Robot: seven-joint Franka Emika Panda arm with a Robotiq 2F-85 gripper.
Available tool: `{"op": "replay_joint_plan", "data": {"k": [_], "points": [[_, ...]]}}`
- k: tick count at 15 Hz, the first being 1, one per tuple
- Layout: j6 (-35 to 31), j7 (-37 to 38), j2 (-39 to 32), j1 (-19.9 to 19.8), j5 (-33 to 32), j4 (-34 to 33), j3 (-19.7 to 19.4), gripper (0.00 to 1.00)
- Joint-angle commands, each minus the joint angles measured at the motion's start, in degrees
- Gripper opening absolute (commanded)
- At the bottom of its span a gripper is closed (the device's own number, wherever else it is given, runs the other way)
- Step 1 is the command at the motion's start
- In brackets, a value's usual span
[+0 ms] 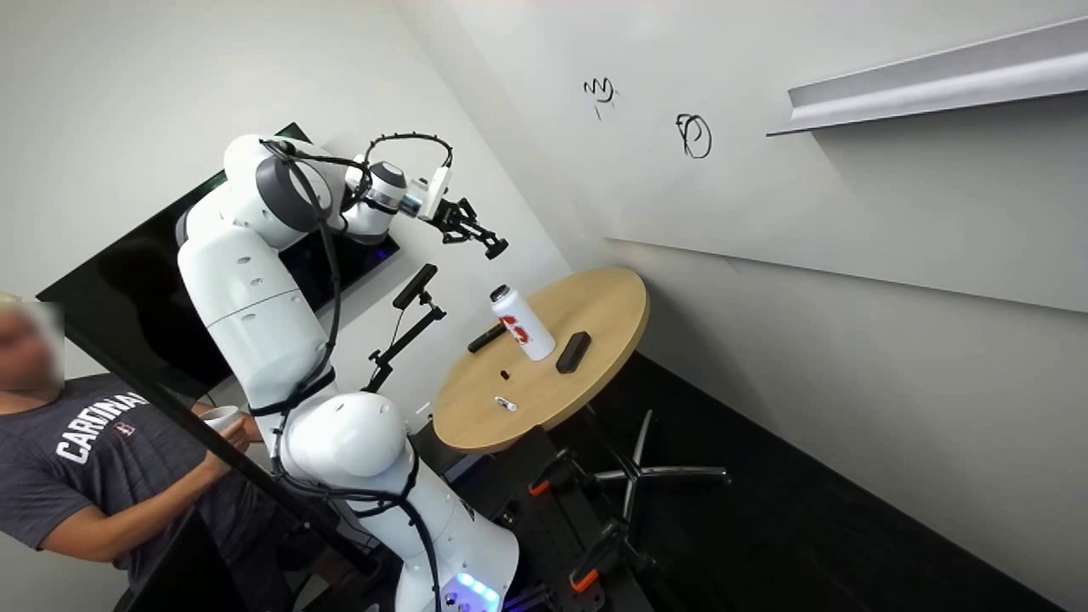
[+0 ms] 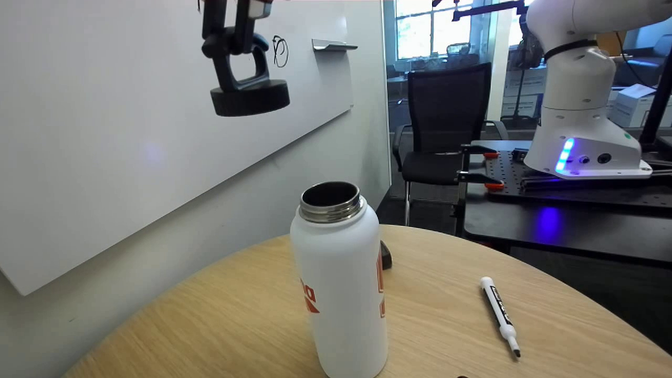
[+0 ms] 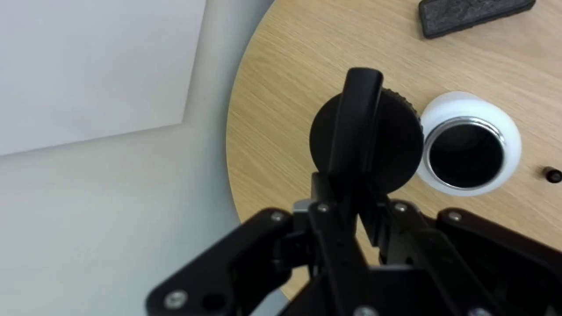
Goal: Take the lid off of the bottle and put it on the table
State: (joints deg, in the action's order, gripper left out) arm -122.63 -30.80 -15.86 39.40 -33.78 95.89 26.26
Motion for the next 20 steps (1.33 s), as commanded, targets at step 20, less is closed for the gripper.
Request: {"op": "replay_joint_plan", "data": {"k": [20], "points": [[-9.29,-5.57,-23.19,-2.98,-5.88,-14.11,-8.05,0.05]]}}
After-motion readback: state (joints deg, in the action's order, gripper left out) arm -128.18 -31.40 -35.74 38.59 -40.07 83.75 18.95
